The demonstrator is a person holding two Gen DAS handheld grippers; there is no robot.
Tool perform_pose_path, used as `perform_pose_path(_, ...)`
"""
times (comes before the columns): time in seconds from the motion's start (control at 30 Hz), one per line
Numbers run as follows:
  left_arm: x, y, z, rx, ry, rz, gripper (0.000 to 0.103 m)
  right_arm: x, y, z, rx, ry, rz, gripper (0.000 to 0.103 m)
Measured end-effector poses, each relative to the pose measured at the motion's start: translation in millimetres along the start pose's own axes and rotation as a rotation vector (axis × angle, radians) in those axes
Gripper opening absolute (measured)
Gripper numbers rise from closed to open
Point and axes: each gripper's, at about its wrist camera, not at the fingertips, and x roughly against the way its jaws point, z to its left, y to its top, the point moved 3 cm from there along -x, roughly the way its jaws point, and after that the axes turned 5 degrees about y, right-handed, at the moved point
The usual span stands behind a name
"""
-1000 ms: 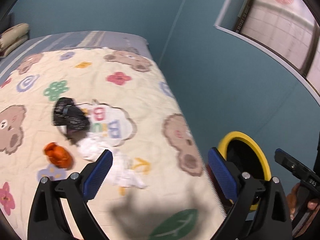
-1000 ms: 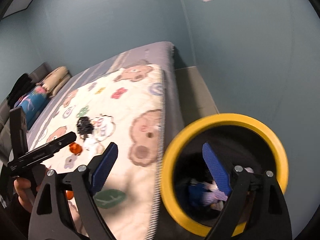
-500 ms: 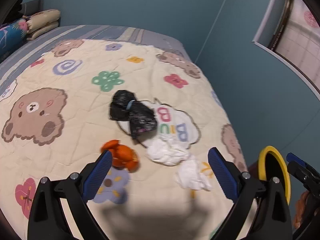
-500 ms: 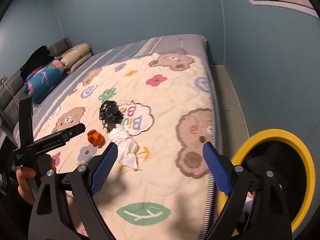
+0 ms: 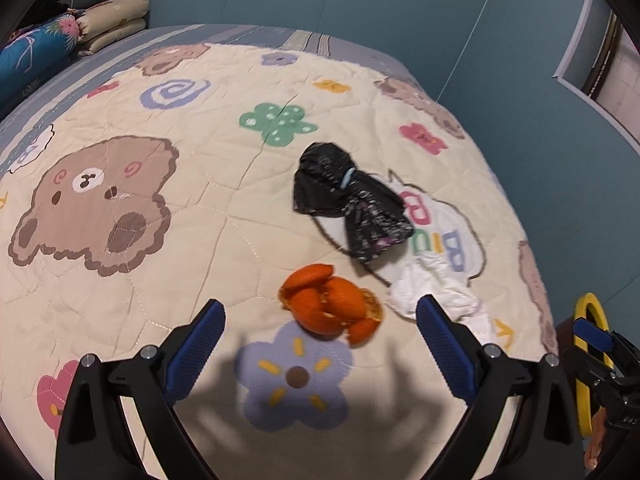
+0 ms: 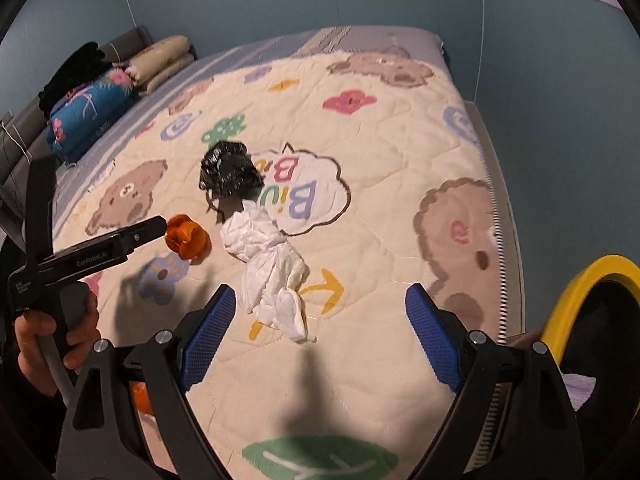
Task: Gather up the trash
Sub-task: 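Grasp the orange peel with the left gripper while the right grasps the white tissue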
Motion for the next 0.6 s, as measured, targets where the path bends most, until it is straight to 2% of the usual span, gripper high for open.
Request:
perform_pose_path(0.23,-23.9,2.6,4.6,-0.016,0.023,0.013,0.093,-45.0,4.8,7.4,0.018,0.009,0.060,0.083)
perform_pose_path(0.43,-43.4,2.9,4.9,-0.002,-0.010,0.052,0.093,-74.7,7.0,12.1,0.034,0.017,0.099,0.083)
perform_pose_path(0.6,-51.4,0.1,-4.3,-0.039,-0.028,0.051,0.093,-85.0,7.3,16.0,0.062,0.007,0.110,0.083)
